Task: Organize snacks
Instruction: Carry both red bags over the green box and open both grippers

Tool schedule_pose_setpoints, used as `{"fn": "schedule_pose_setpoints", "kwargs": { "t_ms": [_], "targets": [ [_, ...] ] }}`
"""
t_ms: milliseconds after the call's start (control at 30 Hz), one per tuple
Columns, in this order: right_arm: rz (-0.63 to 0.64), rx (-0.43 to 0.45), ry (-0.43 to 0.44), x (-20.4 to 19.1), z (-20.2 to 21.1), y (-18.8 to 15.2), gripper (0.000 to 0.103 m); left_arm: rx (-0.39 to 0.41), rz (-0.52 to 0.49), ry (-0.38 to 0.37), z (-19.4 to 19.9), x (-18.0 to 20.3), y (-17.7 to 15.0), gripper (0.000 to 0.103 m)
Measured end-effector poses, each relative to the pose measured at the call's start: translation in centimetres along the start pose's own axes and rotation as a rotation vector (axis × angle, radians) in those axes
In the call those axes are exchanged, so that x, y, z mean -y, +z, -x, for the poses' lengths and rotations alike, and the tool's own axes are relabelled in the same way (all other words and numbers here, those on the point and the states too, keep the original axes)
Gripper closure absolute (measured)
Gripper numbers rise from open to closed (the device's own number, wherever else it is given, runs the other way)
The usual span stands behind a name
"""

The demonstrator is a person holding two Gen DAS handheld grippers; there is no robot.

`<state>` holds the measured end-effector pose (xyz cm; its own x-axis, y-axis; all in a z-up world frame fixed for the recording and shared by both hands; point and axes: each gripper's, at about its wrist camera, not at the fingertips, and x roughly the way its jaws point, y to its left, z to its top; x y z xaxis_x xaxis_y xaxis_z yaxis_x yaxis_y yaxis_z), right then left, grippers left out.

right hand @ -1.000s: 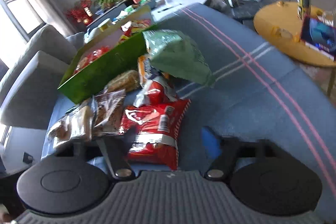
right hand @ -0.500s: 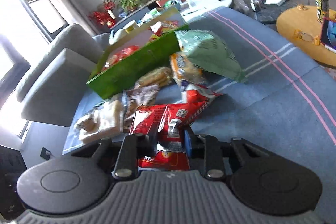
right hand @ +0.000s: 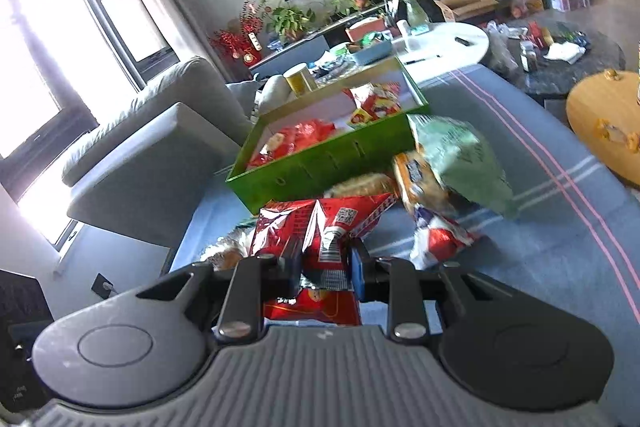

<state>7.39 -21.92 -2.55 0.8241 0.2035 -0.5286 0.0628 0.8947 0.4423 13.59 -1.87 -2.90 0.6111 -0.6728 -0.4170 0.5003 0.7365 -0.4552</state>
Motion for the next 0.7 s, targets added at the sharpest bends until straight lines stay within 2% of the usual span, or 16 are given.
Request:
{"fn": "schedule_pose_setpoints", "kwargs": {
  "t_ms": [300, 700],
  "targets": [
    [0.032, 0.006, 0.019, -1.5, -1.4, 1.7, 0.04, 0.029, 0.013, 0.012, -0.1, -1.1, 2.0, 0.068],
    [0.058, -0.007, 0.037, -2.6, -4.1, 4.9, 0.04, 0.05, 0.029, 0.027, -2.2, -2.5, 5.7, 0.068]
  ]
}}
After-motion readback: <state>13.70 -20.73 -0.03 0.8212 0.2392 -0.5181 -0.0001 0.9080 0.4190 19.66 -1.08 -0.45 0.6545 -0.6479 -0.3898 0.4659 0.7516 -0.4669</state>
